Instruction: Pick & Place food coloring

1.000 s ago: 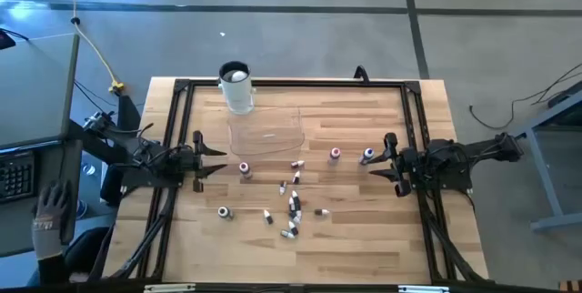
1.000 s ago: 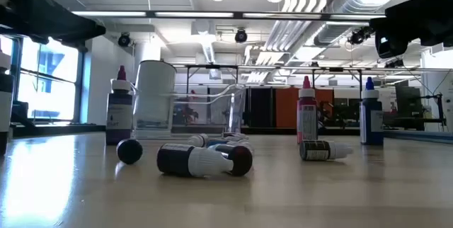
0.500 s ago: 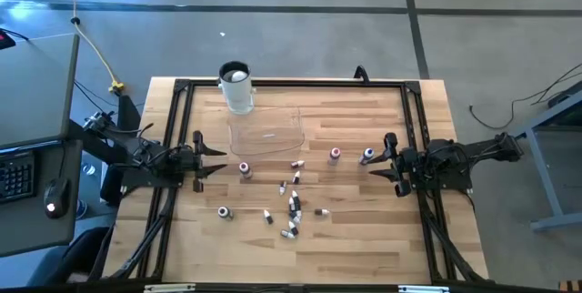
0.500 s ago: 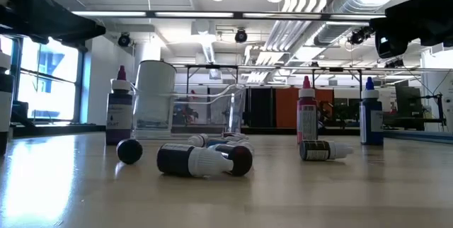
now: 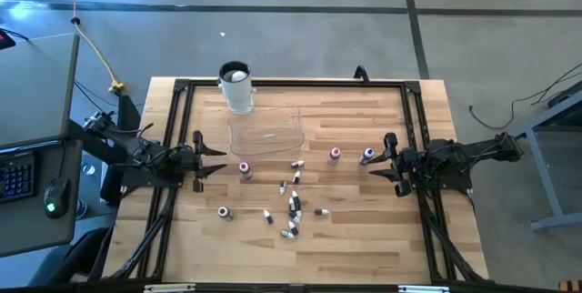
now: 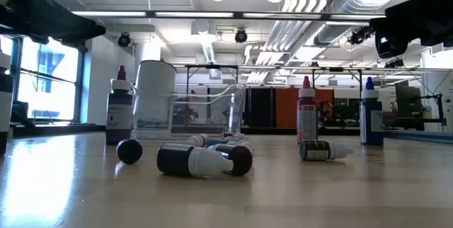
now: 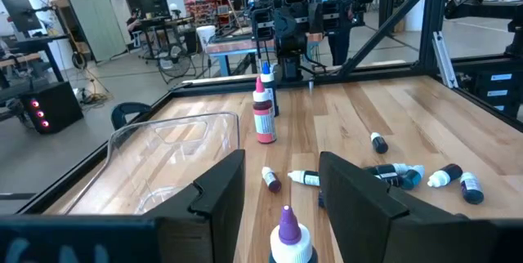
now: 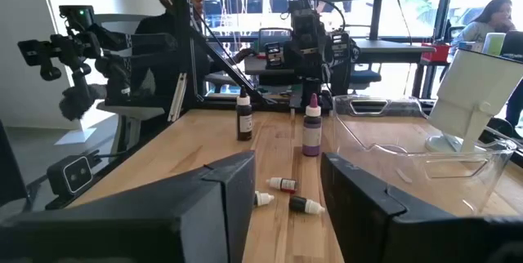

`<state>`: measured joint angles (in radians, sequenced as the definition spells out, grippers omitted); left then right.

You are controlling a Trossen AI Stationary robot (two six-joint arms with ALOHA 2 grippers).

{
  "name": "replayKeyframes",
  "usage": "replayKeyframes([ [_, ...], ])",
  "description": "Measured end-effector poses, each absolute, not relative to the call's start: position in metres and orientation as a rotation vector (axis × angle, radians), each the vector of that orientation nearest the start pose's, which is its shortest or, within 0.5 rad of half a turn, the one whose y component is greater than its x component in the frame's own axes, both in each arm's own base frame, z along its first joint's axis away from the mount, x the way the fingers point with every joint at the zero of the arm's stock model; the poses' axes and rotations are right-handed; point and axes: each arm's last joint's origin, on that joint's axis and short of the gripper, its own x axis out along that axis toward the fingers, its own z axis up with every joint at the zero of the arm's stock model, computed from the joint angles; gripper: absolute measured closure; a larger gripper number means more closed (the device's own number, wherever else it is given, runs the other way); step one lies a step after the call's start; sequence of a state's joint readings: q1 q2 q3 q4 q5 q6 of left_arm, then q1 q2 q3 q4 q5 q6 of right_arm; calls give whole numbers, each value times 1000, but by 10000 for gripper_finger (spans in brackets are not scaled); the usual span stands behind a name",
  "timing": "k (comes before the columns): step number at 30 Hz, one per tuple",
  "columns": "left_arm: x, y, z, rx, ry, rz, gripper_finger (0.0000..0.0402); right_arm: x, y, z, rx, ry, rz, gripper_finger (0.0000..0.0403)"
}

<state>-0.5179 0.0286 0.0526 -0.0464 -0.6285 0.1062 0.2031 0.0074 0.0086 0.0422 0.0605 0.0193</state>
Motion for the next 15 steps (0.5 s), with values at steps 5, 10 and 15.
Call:
replayKeyframes([
  [5,87,-30,175,171,25,119,247,96,18,170,25,-42,143,269],
  [10,85,-27,177,342,81,188,247,96,18,170,25,-42,143,269],
  [15,85,-25,178,433,103,221,247,96,18,170,25,-41,143,269],
])
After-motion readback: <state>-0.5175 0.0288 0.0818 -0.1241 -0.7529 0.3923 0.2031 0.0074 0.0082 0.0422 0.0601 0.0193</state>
